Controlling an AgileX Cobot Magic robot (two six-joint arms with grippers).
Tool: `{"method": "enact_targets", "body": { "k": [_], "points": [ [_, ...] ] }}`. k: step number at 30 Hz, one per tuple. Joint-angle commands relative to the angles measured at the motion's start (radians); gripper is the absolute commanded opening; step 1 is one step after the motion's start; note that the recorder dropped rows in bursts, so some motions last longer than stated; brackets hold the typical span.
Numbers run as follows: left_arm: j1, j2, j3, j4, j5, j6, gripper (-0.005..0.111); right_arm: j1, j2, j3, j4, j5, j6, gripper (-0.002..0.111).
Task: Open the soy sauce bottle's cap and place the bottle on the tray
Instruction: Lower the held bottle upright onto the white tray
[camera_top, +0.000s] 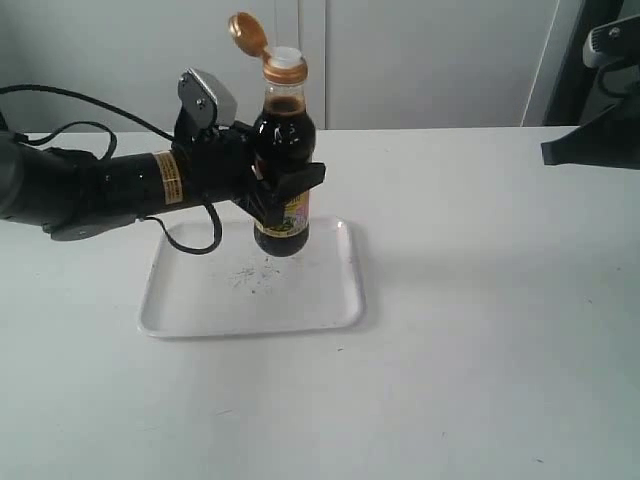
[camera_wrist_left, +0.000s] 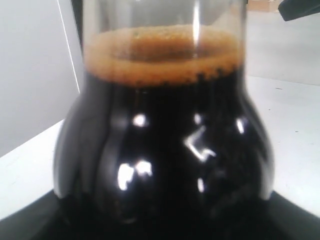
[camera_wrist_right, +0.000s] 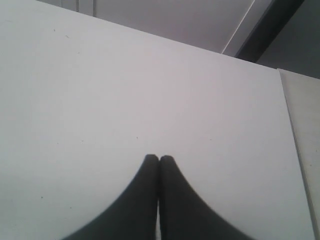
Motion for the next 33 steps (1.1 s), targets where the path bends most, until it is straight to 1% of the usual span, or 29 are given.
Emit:
{"method": "enact_targets", "body": {
  "k": [1,4,10,13,17,21,23,30,33],
  "points": [
    [0.024,-0.051,0.024,-0.040,-0.111,0.013,0.000,0.002,-0.007,0.004,0.001,-0.010,-0.020,0.000],
    [0.028,-0.082,0.061,-0.035,-0.111,0.054,0.000,0.002,-0.007,0.004,0.001,-0.010,-0.022,0.000],
    [0.028,-0.153,0.151,-0.019,-0.111,0.082,0.000,0.002,-0.007,0.004,0.001,-0.006,-0.022,0.000],
    [0.028,-0.165,0.204,-0.026,-0.111,0.106,0.000,0.002,-0.007,0.004,0.003,0.001,-0.022,0.000],
    [0.028,-0.166,0.265,-0.052,-0.111,0.186,0.000,0.002,-0.007,0.004,0.003,0.001,-0.022,0.000],
    [0.028,-0.166,0.287,-0.061,-0.111,0.213,0.000,0.002,0.001,0.004,0.003,0.003,-0.022,0.000],
    [0.028,-0.165,0.287,-0.094,-0.111,0.214,0.000,0.002,0.011,0.004,0.003,0.003,-0.022,0.000],
    [0.024,-0.165,0.287,-0.287,-0.111,0.250,0.000,0.002,0.050,0.004,0.003,0.015,-0.022,0.000],
    [0.023,-0.161,0.287,-0.337,-0.111,0.259,0.000,0.002,0.051,0.004,0.003,0.011,-0.022,0.000]
  ]
}}
